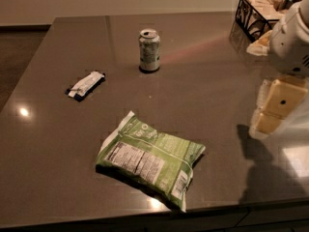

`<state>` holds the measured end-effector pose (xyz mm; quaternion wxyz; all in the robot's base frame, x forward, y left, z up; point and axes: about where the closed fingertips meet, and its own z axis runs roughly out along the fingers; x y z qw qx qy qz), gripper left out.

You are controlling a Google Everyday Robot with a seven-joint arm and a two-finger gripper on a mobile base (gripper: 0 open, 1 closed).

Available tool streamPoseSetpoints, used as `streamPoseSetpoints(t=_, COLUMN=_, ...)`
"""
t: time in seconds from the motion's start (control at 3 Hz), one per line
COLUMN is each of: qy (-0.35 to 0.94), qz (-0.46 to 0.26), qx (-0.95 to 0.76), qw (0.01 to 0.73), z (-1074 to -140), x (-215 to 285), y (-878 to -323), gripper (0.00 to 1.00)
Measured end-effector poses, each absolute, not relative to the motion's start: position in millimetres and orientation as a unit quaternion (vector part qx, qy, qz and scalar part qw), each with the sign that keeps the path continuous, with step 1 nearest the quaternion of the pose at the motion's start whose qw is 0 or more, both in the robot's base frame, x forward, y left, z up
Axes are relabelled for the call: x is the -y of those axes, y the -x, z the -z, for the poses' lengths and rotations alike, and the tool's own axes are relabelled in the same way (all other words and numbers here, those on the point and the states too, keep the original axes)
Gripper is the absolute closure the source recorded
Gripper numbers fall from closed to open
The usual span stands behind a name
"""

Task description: Move green jalapeno chip bag near 7up can

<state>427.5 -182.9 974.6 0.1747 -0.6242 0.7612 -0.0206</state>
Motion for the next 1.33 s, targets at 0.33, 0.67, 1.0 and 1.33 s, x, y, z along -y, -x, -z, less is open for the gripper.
streamPoseSetpoints(t=0.33, qy=0.643, qz=-0.012, qx=-0.744, qw=0.182, z=-955.9, x=146.7, y=-412.3, gripper=0.00)
streamPoseSetpoints(t=0.67, qy=0.663, qz=-0.034, qx=-0.725, qw=0.184, z=-931.9, x=98.6, y=-398.5, gripper=0.00)
streamPoseSetpoints(t=1.0, qy=0.676, qz=-0.060, qx=-0.714, qw=0.172, z=-906.7, x=56.8, y=-385.3, gripper=0.00)
streamPoseSetpoints(t=1.33, qy=0.690, qz=-0.078, qx=-0.704, qw=0.151, z=-882.6, x=25.3, y=-371.9, gripper=0.00)
